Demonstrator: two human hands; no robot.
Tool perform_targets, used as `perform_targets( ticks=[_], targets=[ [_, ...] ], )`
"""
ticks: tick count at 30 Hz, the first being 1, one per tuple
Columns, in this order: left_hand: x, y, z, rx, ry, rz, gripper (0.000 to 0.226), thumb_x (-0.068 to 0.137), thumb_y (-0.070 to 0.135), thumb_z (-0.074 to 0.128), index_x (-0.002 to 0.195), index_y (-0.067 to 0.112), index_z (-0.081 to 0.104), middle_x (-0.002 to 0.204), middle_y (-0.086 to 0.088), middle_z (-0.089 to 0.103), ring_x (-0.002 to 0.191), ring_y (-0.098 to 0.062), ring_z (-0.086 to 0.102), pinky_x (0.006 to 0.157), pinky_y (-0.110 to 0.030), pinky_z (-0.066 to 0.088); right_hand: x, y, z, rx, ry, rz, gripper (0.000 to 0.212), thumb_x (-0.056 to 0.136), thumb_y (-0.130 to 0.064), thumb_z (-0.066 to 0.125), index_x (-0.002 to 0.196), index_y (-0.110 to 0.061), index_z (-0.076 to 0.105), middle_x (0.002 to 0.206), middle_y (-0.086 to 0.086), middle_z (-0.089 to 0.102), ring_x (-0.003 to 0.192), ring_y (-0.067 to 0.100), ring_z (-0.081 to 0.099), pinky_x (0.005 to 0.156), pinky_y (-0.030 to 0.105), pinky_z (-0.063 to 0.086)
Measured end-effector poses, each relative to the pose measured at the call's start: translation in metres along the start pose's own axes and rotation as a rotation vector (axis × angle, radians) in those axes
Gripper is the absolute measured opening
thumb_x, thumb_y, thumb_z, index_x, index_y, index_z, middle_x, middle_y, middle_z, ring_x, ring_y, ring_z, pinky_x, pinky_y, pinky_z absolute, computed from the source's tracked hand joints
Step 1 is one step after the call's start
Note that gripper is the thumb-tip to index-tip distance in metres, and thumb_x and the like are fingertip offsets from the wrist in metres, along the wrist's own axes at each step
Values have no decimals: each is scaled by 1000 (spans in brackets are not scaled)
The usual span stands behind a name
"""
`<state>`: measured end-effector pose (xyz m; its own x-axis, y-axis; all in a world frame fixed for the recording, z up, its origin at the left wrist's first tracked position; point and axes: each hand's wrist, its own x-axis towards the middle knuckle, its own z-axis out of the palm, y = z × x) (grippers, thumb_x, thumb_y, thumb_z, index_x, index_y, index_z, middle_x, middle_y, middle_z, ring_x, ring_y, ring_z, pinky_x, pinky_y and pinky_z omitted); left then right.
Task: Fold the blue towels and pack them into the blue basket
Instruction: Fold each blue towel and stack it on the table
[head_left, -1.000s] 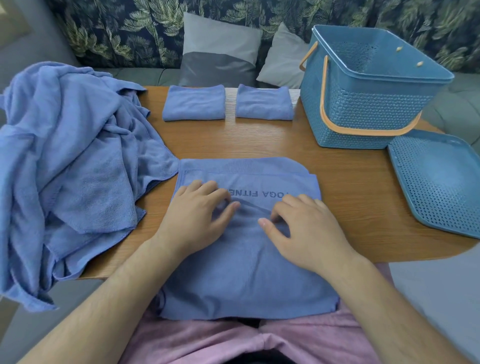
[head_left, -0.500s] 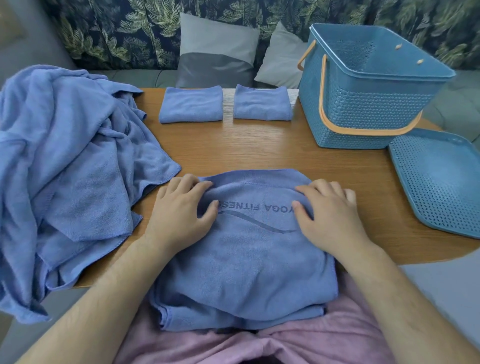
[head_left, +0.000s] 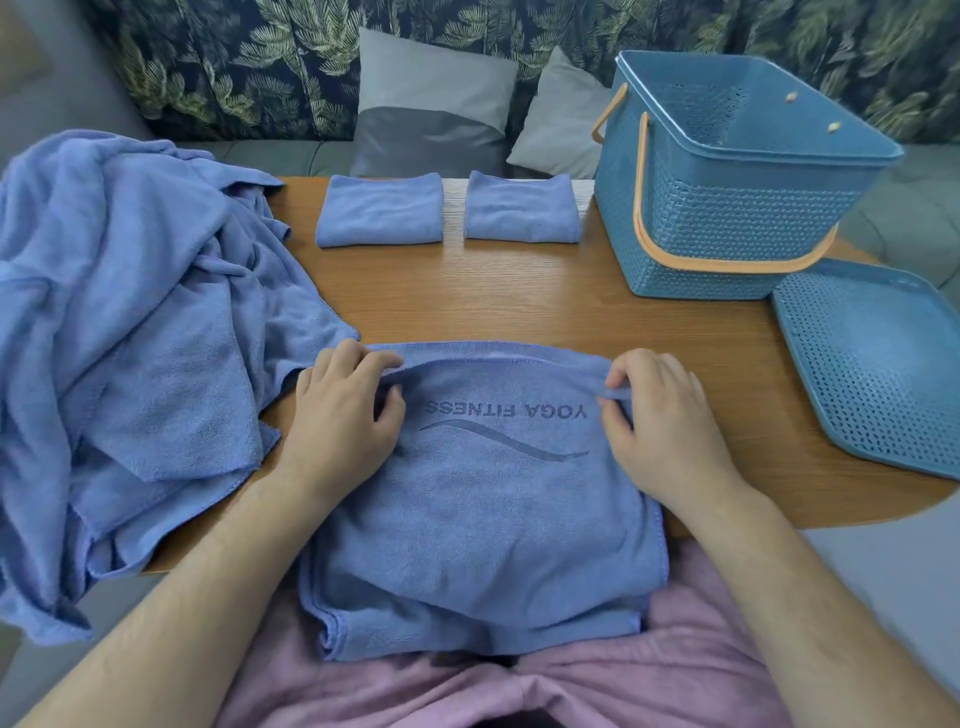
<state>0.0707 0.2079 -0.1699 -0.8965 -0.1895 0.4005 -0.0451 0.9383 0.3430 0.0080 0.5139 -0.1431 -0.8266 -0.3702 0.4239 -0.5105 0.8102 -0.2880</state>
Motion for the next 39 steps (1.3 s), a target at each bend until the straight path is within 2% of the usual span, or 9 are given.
perform_targets(
  ticks=[4,6,10,16,22,27,32,35,39],
  targets=[
    [2,-4,-1,-25,19,-25,13,91,24,58,101,18,63,99,2,57,94,-27,54,83,-44,40,3,4,2,128,0,52,29,84,-1,70,109,-12,60,99,2,58,91,26,58,84,44,48],
    [3,-6,-2,-42,23,-44,14,92,28,55,100,19,62,97,3,60,91,-27,55,81,-46,44,3,7,3,221,-35,78,15,90,-5,67,101,-14,64,98,-2,55,86,17,56,79,34,45],
    [5,-5,-6,-54,22,-52,7,95,21,62,102,20,62,95,5,64,91,-25,58,81,-45,43,3,10,7,226,-98,75,8,94,-11,63,97,-18,60,92,-8,58,84,18,55,70,31,38],
    [7,-1,-15,-147,34,-119,7,97,22,59,102,22,63,87,10,65,74,-12,56,66,-28,37,6,8,-5,143,-99,147,6,99,-25,60,102,-20,60,80,-4,64,74,22,56,64,35,40],
    [6,-4,-12,-136,-23,-111,24,94,23,65,117,17,69,107,7,58,76,-11,52,74,-27,44,5,7,0,106,-140,152,12,95,-19,63,107,-16,64,115,-7,62,97,21,61,77,34,48],
    [7,-4,-11,-147,-83,-94,22,95,16,61,114,12,71,99,6,51,77,-14,53,75,-25,40,5,3,2,26,-205,162,9,97,-20,56,105,-21,61,105,-7,58,94,24,57,74,41,49],
    [6,-5,-11,-120,15,-43,11,96,13,60,105,11,65,100,-4,59,92,-27,56,83,-38,45,0,4,3,9,-146,117,12,95,-6,57,101,-16,57,99,1,55,93,28,53,79,43,46],
    [8,-8,-14,-201,45,-61,6,99,15,58,104,14,62,99,0,63,92,-24,56,80,-34,43,3,3,-1,140,-102,139,11,96,-5,54,100,-14,59,106,-2,49,86,22,55,75,39,47],
    [10,-7,-20,-271,113,-53,3,96,10,63,97,10,61,88,3,59,82,-11,48,75,-19,33,5,8,-6,214,-78,142,13,92,1,62,97,-11,65,107,-6,49,93,7,51,85,21,41]
  ],
)
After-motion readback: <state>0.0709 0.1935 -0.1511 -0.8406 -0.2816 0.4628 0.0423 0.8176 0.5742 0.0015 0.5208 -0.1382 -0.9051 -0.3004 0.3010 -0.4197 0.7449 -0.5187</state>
